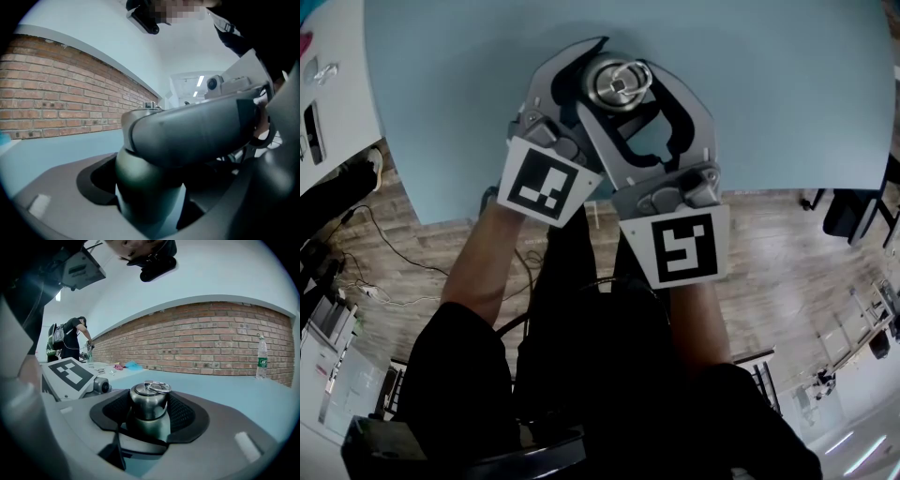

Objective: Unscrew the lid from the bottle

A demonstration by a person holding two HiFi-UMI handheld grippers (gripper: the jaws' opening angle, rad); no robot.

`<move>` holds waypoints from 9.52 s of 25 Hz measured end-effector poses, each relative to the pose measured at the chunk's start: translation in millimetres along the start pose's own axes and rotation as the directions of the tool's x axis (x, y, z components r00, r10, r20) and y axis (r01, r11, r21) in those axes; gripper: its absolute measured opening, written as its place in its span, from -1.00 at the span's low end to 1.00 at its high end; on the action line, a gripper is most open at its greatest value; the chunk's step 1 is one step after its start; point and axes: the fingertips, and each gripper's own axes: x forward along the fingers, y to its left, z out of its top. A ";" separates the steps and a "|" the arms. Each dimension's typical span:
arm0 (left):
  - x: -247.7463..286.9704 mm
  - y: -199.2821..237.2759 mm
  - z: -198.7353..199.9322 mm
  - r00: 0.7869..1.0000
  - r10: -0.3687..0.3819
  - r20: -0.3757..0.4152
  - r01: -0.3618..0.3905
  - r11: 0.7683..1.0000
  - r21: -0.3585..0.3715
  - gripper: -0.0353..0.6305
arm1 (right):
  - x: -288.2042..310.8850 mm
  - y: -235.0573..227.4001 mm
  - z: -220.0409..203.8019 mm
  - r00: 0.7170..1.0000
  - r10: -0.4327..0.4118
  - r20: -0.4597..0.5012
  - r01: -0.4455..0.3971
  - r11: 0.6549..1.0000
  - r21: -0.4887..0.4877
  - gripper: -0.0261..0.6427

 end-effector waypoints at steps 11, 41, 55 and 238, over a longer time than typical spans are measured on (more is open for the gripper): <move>-1.4 1.6 0.2 1.000 -0.026 0.008 0.026 1.000 -0.002 0.24 | 1.5 2.4 0.2 0.995 0.096 -0.004 -0.096 0.995 -0.025 -0.18; -3.4 -19.1 -1.5 0.900 -0.429 -0.081 0.436 0.894 0.102 0.24 | -11.0 8.8 2.7 0.697 0.713 -0.083 -0.709 0.667 -0.227 -0.19; -10.4 -29.2 -3.7 0.840 -0.529 -0.119 0.541 0.832 0.121 0.24 | -17.5 14.7 1.2 0.577 0.807 -0.121 -0.808 0.543 -0.229 -0.18; -18.7 -18.2 -21.4 0.878 -0.460 -0.130 0.471 0.879 0.068 0.22 | -10.6 13.9 -25.7 0.500 0.843 -0.200 -0.858 0.450 -0.249 -0.19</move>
